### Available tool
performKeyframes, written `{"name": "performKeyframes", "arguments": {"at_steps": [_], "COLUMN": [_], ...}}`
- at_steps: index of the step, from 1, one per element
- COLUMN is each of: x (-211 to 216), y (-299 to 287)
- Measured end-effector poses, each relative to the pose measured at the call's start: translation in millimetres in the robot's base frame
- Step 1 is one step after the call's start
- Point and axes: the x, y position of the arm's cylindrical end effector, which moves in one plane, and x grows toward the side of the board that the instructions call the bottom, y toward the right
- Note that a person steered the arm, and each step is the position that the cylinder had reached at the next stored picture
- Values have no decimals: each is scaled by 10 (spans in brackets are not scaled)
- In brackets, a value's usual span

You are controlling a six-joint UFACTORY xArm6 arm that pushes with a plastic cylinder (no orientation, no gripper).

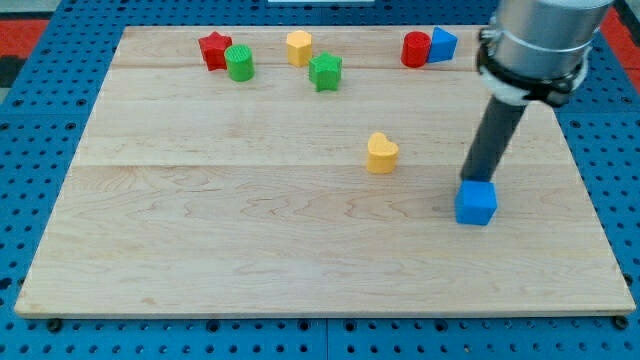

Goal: Slightly move the blue cube to the bottom side

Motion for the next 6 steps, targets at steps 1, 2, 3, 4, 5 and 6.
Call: {"name": "performKeyframes", "arguments": {"at_steps": [1,2,3,4,5,6], "x": [73,-1,-647,-1282,-1901,-2252], "y": [-30,-176,225,83,-624,-1020]}}
